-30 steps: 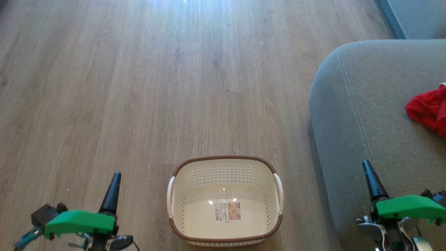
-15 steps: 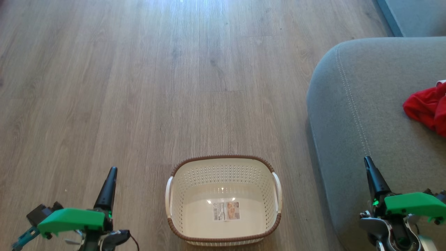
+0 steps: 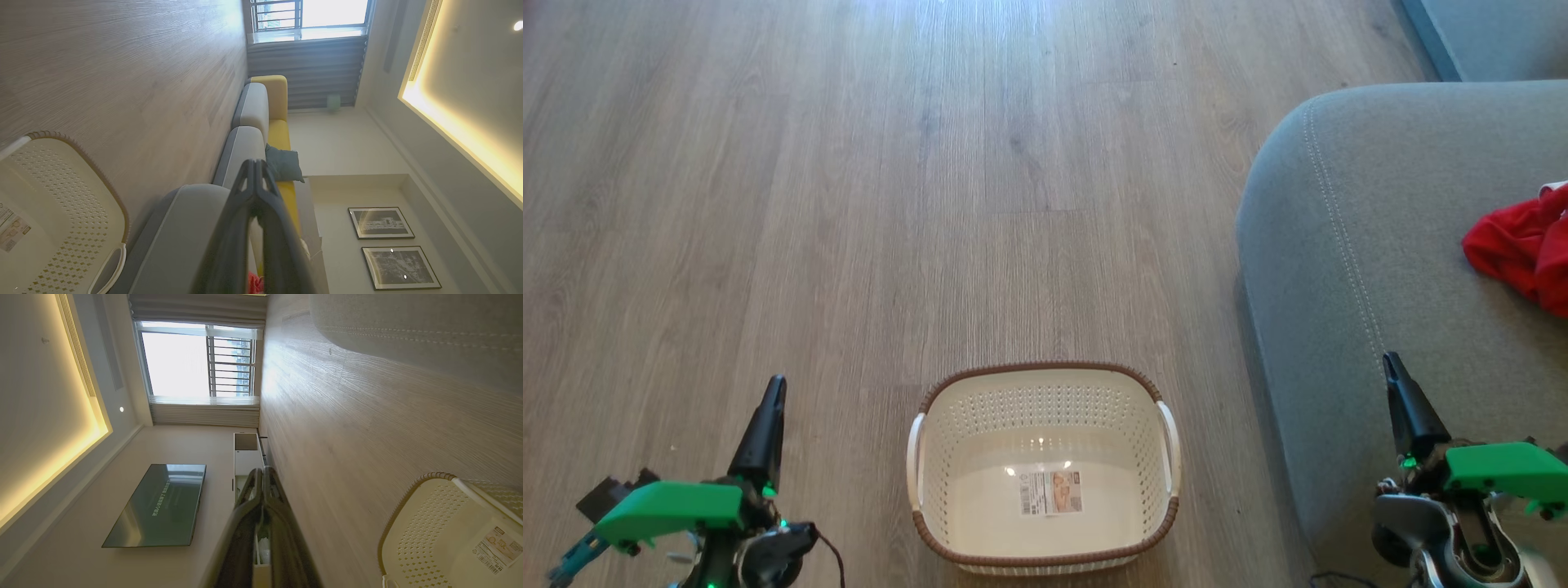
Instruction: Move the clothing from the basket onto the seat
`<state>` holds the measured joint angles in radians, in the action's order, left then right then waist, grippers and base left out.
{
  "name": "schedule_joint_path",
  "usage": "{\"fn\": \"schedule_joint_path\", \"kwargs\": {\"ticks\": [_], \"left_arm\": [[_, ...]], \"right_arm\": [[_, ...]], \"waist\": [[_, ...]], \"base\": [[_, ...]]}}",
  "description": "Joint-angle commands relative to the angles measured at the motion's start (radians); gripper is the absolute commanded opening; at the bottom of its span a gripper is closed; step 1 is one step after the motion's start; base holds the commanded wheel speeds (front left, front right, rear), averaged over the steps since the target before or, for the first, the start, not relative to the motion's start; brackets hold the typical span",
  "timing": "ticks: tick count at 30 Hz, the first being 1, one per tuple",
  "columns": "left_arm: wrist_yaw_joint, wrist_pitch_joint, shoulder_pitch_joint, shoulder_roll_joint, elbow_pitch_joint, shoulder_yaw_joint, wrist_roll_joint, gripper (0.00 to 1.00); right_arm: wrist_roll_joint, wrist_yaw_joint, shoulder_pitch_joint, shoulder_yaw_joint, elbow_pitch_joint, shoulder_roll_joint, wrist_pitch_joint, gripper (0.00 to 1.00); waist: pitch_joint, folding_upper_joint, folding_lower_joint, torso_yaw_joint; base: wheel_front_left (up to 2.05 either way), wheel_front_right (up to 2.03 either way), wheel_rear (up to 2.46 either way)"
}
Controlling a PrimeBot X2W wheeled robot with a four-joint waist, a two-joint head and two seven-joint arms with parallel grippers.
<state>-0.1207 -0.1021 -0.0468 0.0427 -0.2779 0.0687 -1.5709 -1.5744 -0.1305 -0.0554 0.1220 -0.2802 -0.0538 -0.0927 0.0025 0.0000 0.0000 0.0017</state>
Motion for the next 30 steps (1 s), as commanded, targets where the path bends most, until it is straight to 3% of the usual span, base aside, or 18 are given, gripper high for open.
{"fn": "schedule_joint_path", "kwargs": {"ticks": [1, 30], "left_arm": [[-0.009, -0.009, -0.060, 0.008, 0.032, 0.044, -0.030, 0.00], [-0.010, -0.011, -0.061, 0.008, 0.033, 0.045, -0.038, 0.00]], "right_arm": [[-0.030, 0.000, -0.051, -0.014, 0.036, -0.001, -0.014, 0.00], [-0.036, 0.000, -0.052, -0.011, 0.036, 0.001, -0.018, 0.00]], "waist": [[0.000, 0.0000, 0.0000, -0.001], [0.001, 0.0000, 0.0000, -0.002]], "base": [[0.00, 0.00, 0.00], [0.00, 0.00, 0.00]]}}
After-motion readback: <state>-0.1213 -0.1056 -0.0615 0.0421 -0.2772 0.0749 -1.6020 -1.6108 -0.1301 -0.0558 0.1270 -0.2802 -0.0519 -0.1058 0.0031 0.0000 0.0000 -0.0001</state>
